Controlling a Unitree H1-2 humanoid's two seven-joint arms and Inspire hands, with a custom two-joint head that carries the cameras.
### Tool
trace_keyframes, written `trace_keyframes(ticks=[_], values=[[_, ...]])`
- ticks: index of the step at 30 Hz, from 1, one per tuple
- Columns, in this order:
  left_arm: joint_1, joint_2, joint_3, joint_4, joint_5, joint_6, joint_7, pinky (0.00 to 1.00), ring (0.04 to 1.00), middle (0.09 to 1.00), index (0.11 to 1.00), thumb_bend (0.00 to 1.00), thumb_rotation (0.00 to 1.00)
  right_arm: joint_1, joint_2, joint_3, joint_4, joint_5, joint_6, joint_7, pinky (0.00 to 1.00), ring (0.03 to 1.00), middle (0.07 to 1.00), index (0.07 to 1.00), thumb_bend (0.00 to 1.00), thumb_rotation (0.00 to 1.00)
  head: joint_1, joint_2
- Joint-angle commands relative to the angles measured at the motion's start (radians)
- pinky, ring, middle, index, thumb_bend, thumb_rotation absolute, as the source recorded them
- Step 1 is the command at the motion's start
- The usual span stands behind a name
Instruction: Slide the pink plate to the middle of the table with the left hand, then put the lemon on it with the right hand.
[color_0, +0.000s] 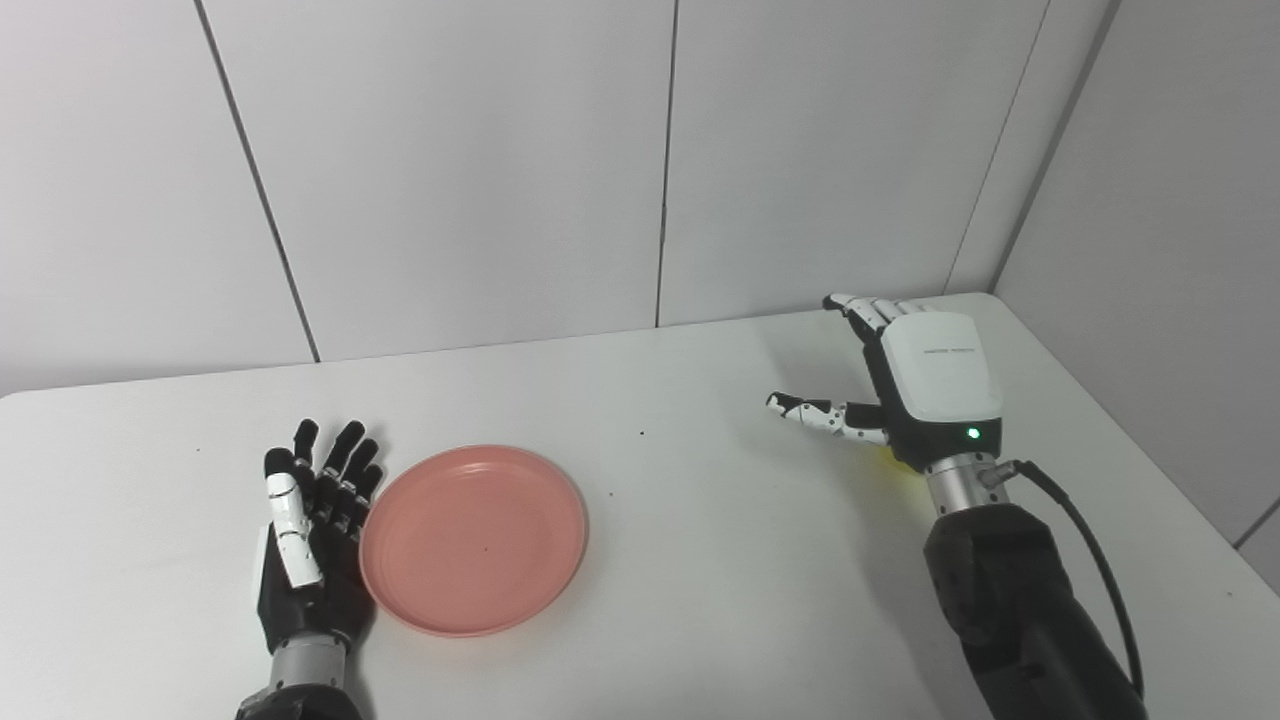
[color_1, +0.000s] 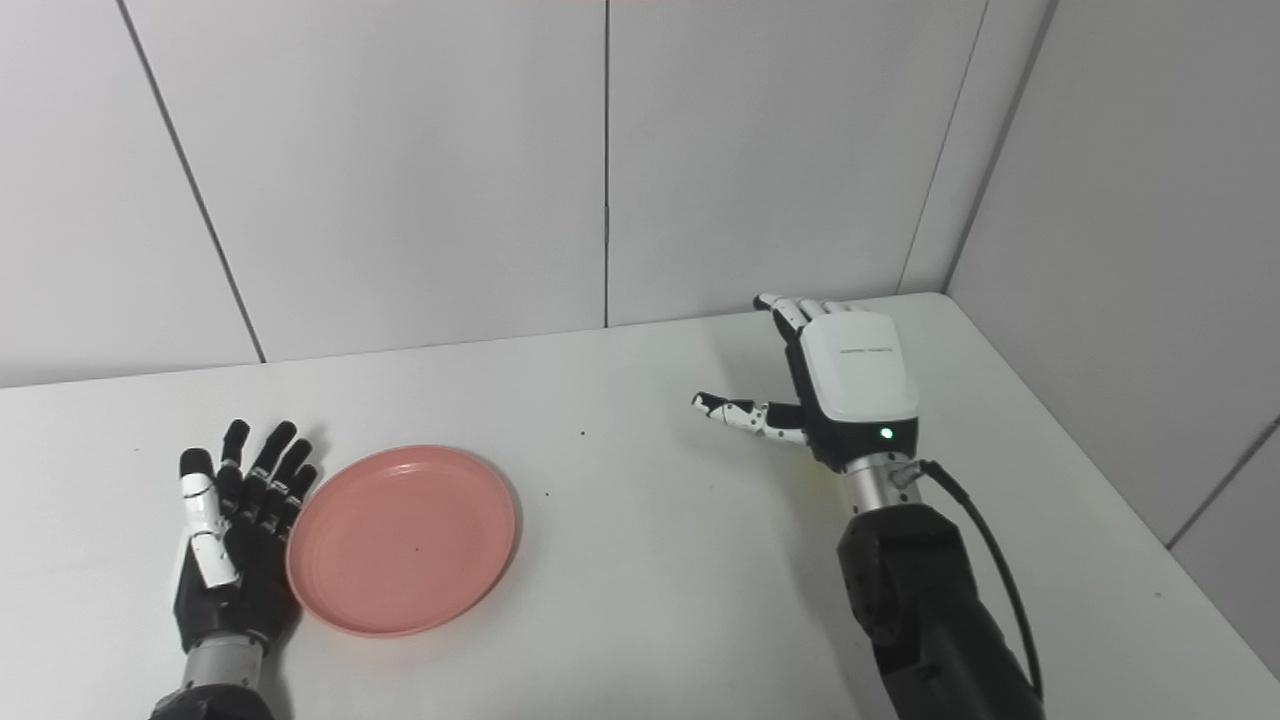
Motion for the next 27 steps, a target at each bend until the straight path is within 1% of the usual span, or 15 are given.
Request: trace_keyframes(ticks=[1,5,8,10,18,27], values=[[0.020,0.002,-0.002,0.012,-0.006,0.042,0.001,0.97,0.910,0.891,0.983,0.58,0.96,-0.034,-0.032,-0.010,-0.010,-0.013,0.029,-0.015,0.81,0.729,0.730,0.723,0.76,0.86,0.001,0.000],[0.019,0.004,0.001,0.012,-0.008,0.046,0.003,0.97,0.906,0.884,0.972,0.58,0.96,-0.031,-0.048,-0.013,0.014,-0.010,0.043,-0.023,0.80,0.730,0.727,0.715,0.76,0.85,-0.006,0.000],[0.016,0.004,0.004,0.013,-0.012,0.046,0.004,0.96,0.909,0.887,0.987,0.58,0.95,-0.026,-0.056,-0.021,0.034,-0.002,0.051,-0.025,0.80,0.732,0.731,0.713,0.77,0.84,-0.006,0.000],[0.017,0.006,0.003,0.012,-0.013,0.046,0.000,0.96,0.908,0.887,0.993,0.58,0.95,-0.020,-0.060,-0.027,0.040,0.001,0.063,-0.010,0.80,0.738,0.736,0.718,0.77,0.84,-0.008,0.004],[0.015,0.010,0.001,0.011,-0.017,0.050,0.000,0.96,0.911,0.883,0.988,0.58,0.95,-0.001,-0.082,-0.037,0.080,0.034,0.067,-0.032,0.75,0.700,0.710,0.699,0.77,0.77,-0.011,0.009],[0.015,0.011,0.003,0.005,-0.019,0.055,0.000,0.96,0.909,0.882,0.980,0.59,0.94,0.011,-0.097,-0.030,0.116,0.075,0.100,0.009,0.77,0.712,0.729,0.714,0.77,0.80,-0.010,0.014]])
